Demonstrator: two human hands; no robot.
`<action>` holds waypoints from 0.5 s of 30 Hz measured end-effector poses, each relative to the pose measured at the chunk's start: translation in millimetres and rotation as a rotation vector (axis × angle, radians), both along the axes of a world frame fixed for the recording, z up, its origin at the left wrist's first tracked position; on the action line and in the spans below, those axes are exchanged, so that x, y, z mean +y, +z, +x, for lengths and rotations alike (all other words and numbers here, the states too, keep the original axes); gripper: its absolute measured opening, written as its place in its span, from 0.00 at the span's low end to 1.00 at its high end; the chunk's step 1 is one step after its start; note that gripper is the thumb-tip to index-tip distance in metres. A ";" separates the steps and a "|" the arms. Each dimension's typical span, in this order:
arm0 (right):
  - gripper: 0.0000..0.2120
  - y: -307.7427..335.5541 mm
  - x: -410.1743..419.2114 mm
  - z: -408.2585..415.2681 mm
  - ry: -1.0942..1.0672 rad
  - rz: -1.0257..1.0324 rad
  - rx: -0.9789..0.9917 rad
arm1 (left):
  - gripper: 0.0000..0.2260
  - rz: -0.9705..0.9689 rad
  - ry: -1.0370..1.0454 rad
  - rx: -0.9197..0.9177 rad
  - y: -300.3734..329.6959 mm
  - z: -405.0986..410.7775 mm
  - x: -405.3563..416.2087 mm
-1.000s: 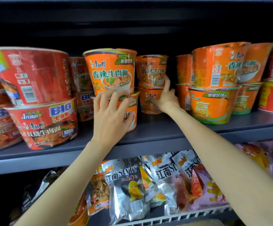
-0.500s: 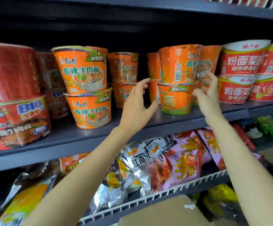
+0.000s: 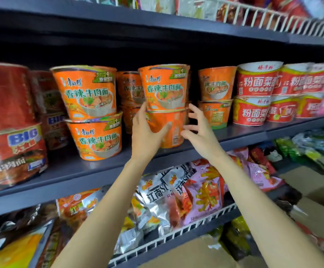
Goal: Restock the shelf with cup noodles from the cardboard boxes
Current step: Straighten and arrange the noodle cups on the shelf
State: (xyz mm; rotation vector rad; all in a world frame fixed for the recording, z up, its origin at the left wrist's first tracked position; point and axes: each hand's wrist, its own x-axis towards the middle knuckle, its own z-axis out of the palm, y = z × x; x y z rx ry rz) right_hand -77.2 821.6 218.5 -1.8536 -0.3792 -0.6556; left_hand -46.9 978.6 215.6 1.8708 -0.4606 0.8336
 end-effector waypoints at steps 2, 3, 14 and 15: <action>0.32 2.3 3.2 -2.5 -0.086 -0.035 0.014 | 0.38 0.042 0.022 -0.021 -5.6 -4.7 5.0; 0.31 3.8 3.8 -3.2 -0.121 -0.054 0.028 | 0.38 0.053 0.012 -0.020 -7.6 -4.4 5.0; 0.38 4.3 -12.3 37.7 0.062 -0.083 0.212 | 0.41 0.086 0.168 -0.072 -15.5 1.7 -3.9; 0.40 0.9 -15.5 44.8 0.088 -0.105 0.215 | 0.42 0.091 0.197 -0.083 -16.3 3.1 -5.8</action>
